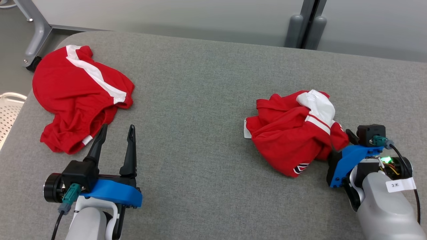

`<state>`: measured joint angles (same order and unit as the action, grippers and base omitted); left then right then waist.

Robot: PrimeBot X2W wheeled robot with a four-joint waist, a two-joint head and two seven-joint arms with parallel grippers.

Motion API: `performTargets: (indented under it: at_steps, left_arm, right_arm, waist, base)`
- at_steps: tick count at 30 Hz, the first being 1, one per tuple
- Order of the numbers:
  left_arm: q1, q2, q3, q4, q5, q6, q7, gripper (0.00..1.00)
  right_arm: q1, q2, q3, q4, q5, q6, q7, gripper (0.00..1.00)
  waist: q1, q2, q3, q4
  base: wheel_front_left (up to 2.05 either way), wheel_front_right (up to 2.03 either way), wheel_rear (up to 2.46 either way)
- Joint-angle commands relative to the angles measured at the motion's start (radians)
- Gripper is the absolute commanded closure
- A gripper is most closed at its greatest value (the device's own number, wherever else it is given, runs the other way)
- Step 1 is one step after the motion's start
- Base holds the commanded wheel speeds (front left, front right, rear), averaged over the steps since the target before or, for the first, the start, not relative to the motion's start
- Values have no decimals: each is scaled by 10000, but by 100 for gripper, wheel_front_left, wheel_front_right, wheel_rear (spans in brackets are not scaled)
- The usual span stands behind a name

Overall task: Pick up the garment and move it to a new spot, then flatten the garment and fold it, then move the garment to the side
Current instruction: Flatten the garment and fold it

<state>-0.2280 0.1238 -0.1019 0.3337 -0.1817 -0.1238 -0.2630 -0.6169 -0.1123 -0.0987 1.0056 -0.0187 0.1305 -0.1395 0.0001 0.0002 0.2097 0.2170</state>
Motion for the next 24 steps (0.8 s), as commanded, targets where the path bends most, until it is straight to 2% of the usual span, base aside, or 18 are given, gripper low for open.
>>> performTargets:
  at_steps: [1, 2, 3, 4, 5, 9, 14, 17, 20, 24]
  left_arm:
    - [-168, -10, 29, 47, 24, -38, -27, 0]
    - [-180, -19, 30, 62, 21, -43, -27, 0]
    - [-184, -33, 23, 85, 22, -49, -27, 0]
    - [-188, -44, 20, 108, 21, -55, -27, 0]
    - [-197, -56, 17, 130, 15, -59, -27, 0]
    - [-201, -68, 22, 227, -13, -75, -27, 0]
    - [-107, -71, 74, 318, -15, -85, -27, 0]
    - [-34, -93, 61, 344, -12, -82, -27, 0]
    - [42, -101, 35, 335, 17, -87, -27, 0]
    - [72, -47, 25, 342, 39, -91, -27, 0]
  right_arm:
    - [-173, -66, -39, 441, -58, 5, -60, 0]
    - [-177, -66, -53, 658, -65, 5, 16, 0]
    - [-196, -43, -43, 891, -59, 5, 101, 15]
    - [-225, -18, -40, 1083, -15, 5, 164, 67]
    - [-252, 22, 7, 1257, 23, 5, 223, 98]
    - [-544, 152, 264, 1569, 254, 6, -37, 100]
    - [-1010, 361, 651, 1443, 484, 6, -627, 100]
    - [-1256, 521, 1219, 1228, 738, 5, -938, 100]
    - [-1541, 600, 2205, 726, 1287, 5, -1138, 100]
    - [-1571, 621, 4910, -1029, 3278, 5, -1223, 100]
  waist:
    - [-1, -2, 1, 35]
    - [-1, -2, -3, 45]
    - [-1, -2, -13, 53]
    - [-1, -2, -19, 56]
    - [-1, -2, -24, 56]
    - [-1, -2, -110, 34]
    - [-1, -2, -301, -14]
    - [-1, -2, -477, 15]
    - [-1, -2, -655, 95]
    - [-1, -2, -819, 247]
  base:
    - [0, 0, 0]
    - [0, 0, 0]
    - [0, 0, 0]
    - [0, 0, 0]
    - [0, 0, 0]
    - [0, 0, 0]
    - [0, 0, 0]
    - [0, 0, 0]
    - [0, 0, 0]
    - [0, 0, 0]
